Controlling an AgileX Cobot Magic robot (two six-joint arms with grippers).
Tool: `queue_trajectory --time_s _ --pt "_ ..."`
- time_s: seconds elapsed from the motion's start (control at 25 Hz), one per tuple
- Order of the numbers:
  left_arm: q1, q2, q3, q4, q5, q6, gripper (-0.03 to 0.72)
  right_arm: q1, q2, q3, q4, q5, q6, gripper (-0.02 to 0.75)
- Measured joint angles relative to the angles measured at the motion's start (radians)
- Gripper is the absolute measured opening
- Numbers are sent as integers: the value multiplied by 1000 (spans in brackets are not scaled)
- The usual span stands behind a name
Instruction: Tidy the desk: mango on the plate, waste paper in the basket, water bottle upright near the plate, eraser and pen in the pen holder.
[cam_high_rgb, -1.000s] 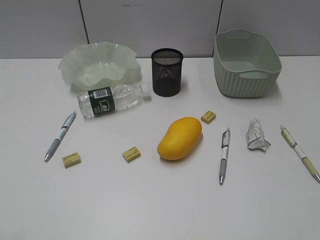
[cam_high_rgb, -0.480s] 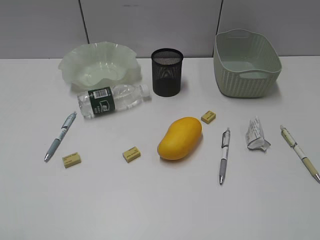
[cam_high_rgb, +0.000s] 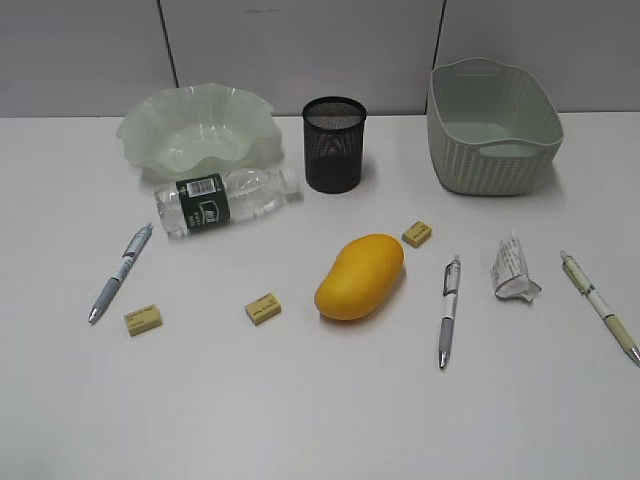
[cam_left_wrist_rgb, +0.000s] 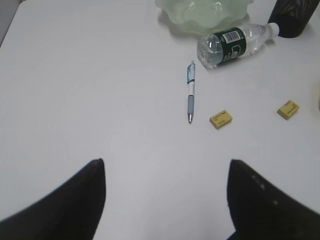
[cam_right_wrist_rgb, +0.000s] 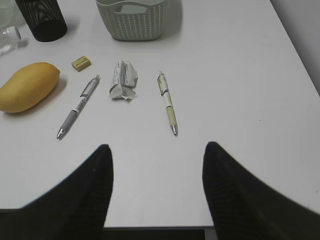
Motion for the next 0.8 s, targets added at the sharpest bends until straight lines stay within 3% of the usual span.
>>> queue_trajectory --time_s 0.8 --pt "0 334 -81 10 -102 0 571 0 0 0 0 0 1 459"
